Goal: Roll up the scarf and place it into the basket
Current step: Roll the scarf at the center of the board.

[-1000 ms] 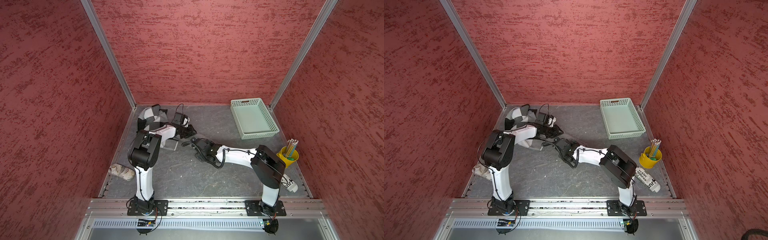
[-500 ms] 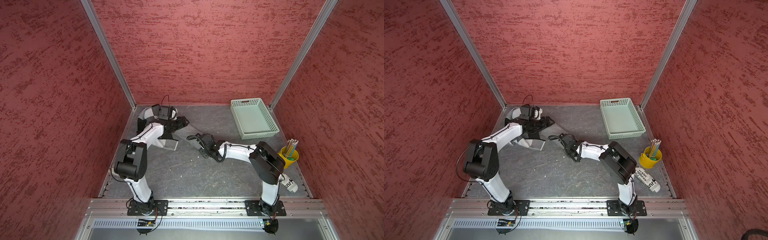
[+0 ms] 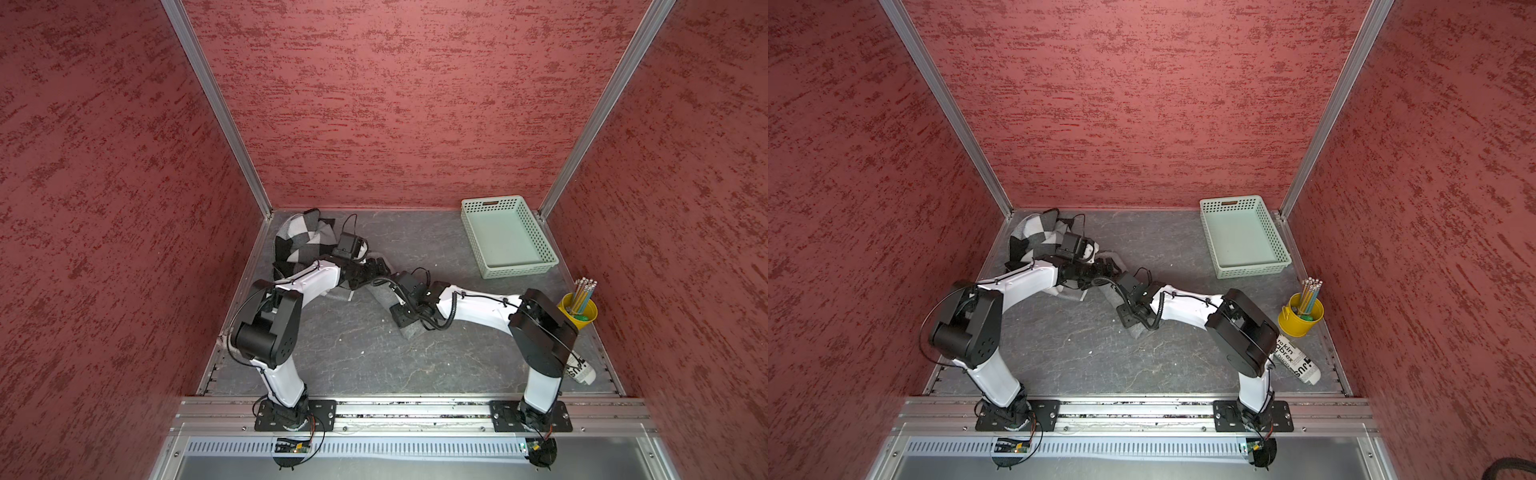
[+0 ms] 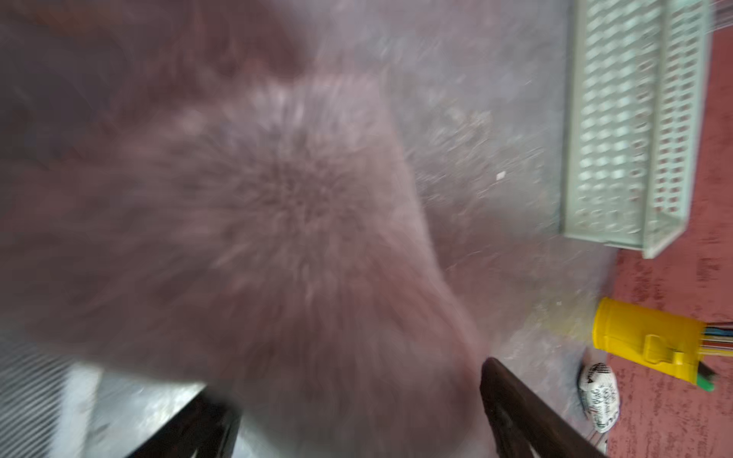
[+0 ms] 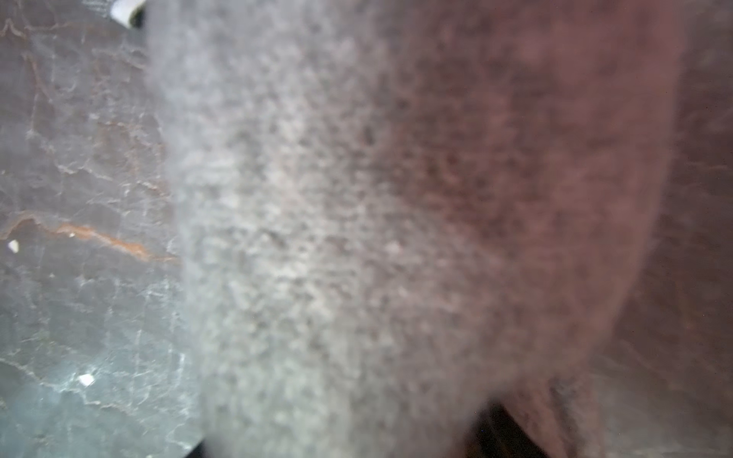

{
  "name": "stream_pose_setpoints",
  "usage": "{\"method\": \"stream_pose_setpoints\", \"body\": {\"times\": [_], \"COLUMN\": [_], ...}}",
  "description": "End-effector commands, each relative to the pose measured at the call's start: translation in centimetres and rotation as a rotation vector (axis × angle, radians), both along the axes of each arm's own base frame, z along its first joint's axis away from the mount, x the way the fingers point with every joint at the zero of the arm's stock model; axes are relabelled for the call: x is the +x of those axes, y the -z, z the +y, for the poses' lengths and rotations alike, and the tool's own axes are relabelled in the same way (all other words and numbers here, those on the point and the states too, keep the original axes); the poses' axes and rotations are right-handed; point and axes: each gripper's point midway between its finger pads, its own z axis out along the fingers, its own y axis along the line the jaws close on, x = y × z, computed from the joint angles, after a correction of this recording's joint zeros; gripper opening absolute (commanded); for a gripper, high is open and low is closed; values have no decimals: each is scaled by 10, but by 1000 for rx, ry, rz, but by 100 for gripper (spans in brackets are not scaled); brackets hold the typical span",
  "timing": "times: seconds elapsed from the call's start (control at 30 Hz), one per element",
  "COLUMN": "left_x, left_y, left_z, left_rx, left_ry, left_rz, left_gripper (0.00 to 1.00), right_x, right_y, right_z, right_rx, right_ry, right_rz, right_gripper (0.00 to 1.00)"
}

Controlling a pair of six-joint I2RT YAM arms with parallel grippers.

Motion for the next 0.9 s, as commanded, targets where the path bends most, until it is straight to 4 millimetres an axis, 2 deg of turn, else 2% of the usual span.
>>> {"method": "stream_pose_setpoints", "body": {"times": [0.0,0.13,0.3,0.43,0.53,0.63,0.7,0.87], "left_x": [19,37,57,65,68,69,68,68], "left_y": [-2,19,31,30,30,30,28,26], "left_z": [-6,5,-3,-6,-6,-7,-7,-7], "left_rx": [-38,-37,-45,-39,-32,-33,-36,-40], "left_ry": [-15,-46,27,59,67,68,64,47], "left_rz": [-28,-15,-30,-47,-48,-46,-43,-36], "left_gripper": [93,89,87,88,87,87,87,86], "right_x": [-43,-46,-29,-2,18,37,49,77], "right_y": [34,26,9,-32,-69,-97,-103,-94], "right_z": [-2,7,9,3,-2,-10,-21,-38], "right_rx": [-65,-8,42,124,216,306,330,456], "right_ry": [-21,-14,45,119,165,215,255,297], "right_rz": [184,181,136,62,8,-35,-54,-10], "right_gripper": [66,81,91,98,99,99,99,99]}}
